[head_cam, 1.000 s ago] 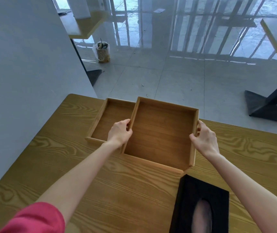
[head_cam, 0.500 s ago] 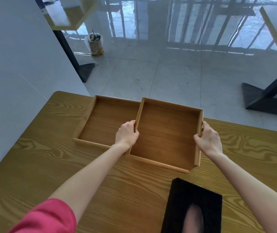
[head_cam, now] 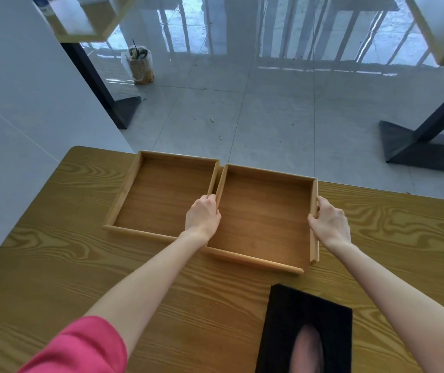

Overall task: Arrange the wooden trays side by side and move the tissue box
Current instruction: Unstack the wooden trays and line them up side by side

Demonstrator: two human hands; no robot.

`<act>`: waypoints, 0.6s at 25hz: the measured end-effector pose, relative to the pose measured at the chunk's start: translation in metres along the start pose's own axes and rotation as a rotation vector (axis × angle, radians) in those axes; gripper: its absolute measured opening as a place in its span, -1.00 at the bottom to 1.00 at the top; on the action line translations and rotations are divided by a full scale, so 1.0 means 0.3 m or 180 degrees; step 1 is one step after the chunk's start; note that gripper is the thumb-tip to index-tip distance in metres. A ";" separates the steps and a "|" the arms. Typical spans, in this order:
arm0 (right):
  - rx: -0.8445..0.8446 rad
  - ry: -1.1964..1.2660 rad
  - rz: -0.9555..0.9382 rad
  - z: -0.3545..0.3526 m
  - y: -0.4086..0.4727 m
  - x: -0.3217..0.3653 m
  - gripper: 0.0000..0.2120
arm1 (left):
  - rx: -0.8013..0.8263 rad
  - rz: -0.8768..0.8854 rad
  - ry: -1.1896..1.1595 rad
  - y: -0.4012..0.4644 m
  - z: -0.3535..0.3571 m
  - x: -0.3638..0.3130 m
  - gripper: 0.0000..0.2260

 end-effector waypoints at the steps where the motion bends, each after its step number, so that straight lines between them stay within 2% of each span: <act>1: -0.0010 0.0030 -0.0008 0.004 0.000 0.000 -0.58 | -0.0011 0.0014 0.0049 0.001 0.003 -0.001 -0.73; 7: 0.0048 0.0174 -0.0016 0.026 -0.003 -0.012 -0.51 | -0.0263 0.0138 0.0044 0.011 -0.033 -0.018 -0.72; 9: 0.0115 -0.0005 -0.0046 0.042 -0.015 0.000 -0.51 | -0.0282 0.0159 -0.0008 0.008 -0.052 -0.017 -0.69; 12: 0.0171 -0.0644 -0.0326 0.067 -0.055 0.059 -0.47 | -0.0128 0.0230 0.0068 -0.016 -0.056 0.008 -0.65; 15: 0.0423 -0.0636 -0.0736 0.118 -0.115 0.147 -0.43 | 0.0117 0.0289 0.0266 -0.048 -0.043 0.067 -0.59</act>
Point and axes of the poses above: each hand's wrist, its own y-axis towards the middle knuckle, its own z-axis out of the palm, x = y × z, the point moved 6 cm from there along y, towards the middle knuckle, and after that the axes turned 3 degrees about -z, right-handed, at the moved point
